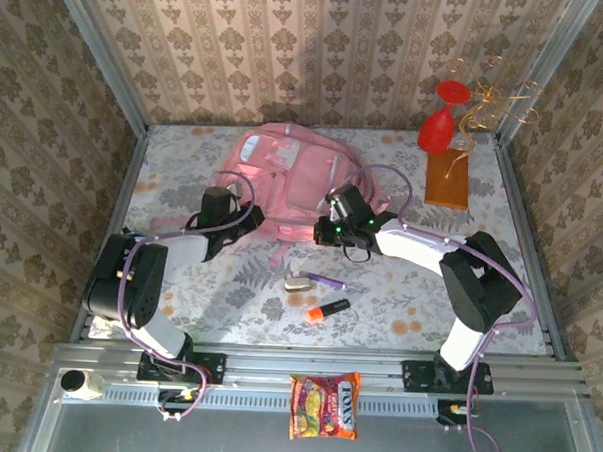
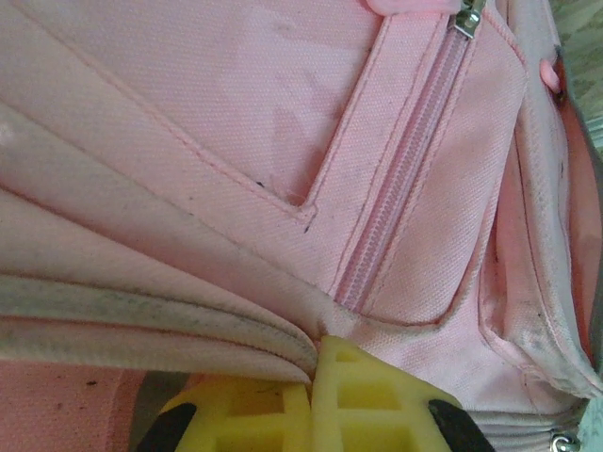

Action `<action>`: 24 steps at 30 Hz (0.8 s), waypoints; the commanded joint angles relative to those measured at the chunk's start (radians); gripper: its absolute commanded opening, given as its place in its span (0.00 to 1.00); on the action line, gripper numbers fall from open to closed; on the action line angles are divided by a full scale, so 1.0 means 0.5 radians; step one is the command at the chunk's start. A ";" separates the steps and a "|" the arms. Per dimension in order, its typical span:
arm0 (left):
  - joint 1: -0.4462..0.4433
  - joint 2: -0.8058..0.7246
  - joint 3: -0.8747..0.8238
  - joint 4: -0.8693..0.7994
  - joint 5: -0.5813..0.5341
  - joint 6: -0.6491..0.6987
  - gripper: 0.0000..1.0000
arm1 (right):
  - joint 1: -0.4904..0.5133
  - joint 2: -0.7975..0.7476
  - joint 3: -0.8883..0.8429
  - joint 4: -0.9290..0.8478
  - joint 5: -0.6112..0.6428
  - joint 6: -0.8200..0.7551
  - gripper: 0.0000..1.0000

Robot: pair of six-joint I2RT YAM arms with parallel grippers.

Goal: Pack books, pencil case, and school supplies into a backpack

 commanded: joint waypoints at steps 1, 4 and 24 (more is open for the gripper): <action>0.116 -0.034 0.027 -0.246 -0.181 0.203 0.00 | -0.154 -0.036 -0.010 -0.255 0.306 -0.220 0.00; 0.116 -0.016 0.041 -0.253 -0.144 0.210 0.00 | -0.177 0.005 -0.019 -0.095 0.078 -0.320 0.00; 0.182 -0.072 0.086 -0.389 -0.233 0.328 0.00 | -0.229 -0.066 -0.116 -0.285 0.559 -0.240 0.00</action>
